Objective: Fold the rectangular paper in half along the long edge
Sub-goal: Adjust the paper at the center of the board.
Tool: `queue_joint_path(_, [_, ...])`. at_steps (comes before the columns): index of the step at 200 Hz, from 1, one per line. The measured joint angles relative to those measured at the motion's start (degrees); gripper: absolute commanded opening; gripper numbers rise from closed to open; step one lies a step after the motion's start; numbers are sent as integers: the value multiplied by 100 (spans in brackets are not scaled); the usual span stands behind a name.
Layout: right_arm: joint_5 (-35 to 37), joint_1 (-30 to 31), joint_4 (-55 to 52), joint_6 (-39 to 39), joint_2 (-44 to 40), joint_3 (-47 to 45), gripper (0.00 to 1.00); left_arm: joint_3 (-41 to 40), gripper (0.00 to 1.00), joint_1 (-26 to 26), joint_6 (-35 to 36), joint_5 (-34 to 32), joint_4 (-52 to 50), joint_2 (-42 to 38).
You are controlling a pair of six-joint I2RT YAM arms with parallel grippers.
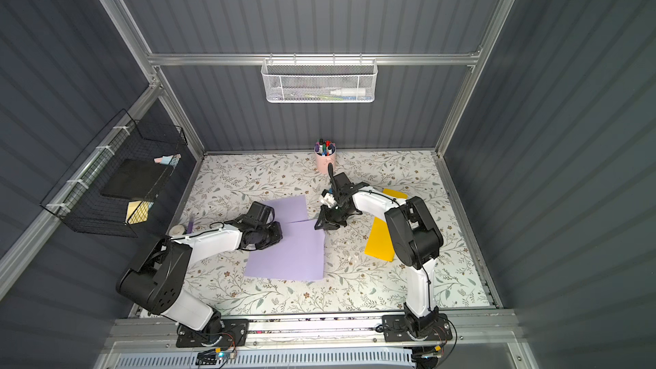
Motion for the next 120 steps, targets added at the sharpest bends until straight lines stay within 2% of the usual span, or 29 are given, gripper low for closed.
queue_joint_path(33, [39,2,-2,13,4,-2,3,2,7,0,13,0,0,0])
queue_joint_path(58, [105,17,0,50,2,-26,0,15,11,0,35,2,-15,0])
queue_joint_path(67, [146,22,22,66,-4,-68,0,42,21,0,52,24,-44,0])
queue_joint_path(78, [225,22,92,118,-48,-190,0,142,41,0,131,46,-160,0])
queue_joint_path(82, [260,24,122,149,-74,-256,0,186,49,0,87,35,-210,0])
queue_joint_path(91, [341,24,181,229,-179,-426,0,332,75,0,170,39,-376,-2])
queue_joint_path(96, [380,24,243,293,-262,-551,0,422,85,0,170,44,-474,-7])
queue_joint_path(107, [472,20,422,459,-503,-837,0,732,98,0,214,-7,-741,-48])
queue_joint_path(120, [527,13,678,667,-868,-1196,0,1152,99,0,243,-129,-1016,-162])
